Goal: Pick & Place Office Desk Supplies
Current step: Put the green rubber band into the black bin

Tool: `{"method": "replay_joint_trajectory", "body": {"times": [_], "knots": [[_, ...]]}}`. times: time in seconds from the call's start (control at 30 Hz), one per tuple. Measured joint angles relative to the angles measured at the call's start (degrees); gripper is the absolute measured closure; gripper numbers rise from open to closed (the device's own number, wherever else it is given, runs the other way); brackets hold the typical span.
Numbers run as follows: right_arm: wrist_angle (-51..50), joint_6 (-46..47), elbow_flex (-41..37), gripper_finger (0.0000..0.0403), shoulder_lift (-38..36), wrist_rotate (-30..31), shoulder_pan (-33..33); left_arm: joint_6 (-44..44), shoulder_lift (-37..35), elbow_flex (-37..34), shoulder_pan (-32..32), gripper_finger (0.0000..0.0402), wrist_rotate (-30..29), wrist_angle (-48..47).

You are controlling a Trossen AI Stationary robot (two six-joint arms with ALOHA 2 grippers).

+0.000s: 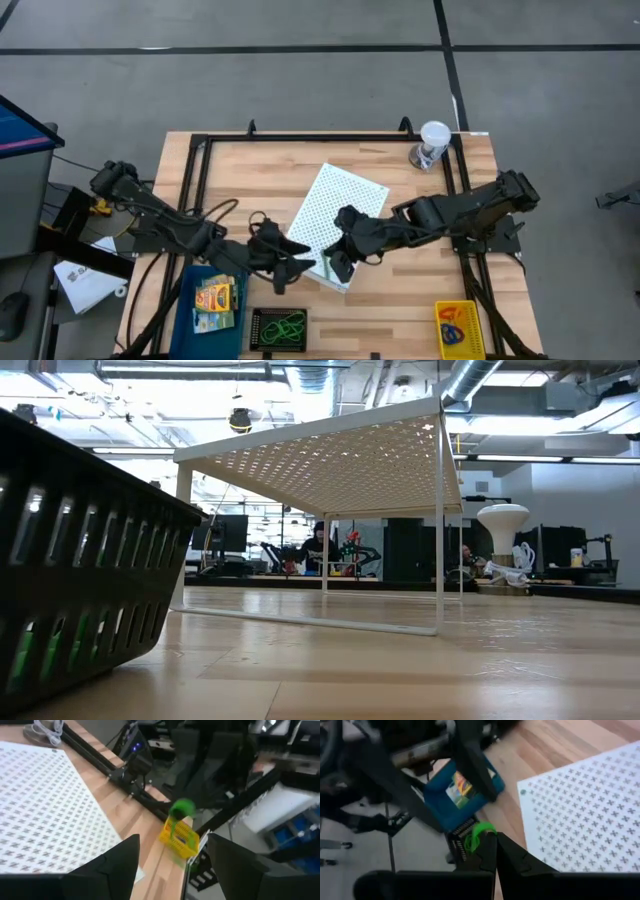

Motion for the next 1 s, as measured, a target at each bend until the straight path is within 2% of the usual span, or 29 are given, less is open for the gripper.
{"method": "replay_joint_trajectory", "body": {"times": [0.2,0.4,0.57,0.8,1.0], "knots": [[2.35,0.19,0.08,0.0403,0.42,1.74,0.23,-1.48,2.01,0.02,2.32,0.0151,-1.12,1.49],[2.74,-0.78,0.08,0.0403,0.44,1.84,0.25,-0.18,2.03,0.02,4.65,0.0148,4.4,3.51],[2.61,-1.4,0.08,0.0403,0.44,1.89,0.15,-0.11,2.01,0.02,6.24,0.0167,8.54,3.73],[2.72,-1.81,0.08,0.0403,0.44,1.89,0.15,-0.15,2.03,0.02,6.31,0.0244,12.72,3.23],[2.72,-1.9,0.08,0.0403,0.44,1.89,0.15,-0.18,2.03,0.02,6.31,0.0356,13.7,3.19]]}}
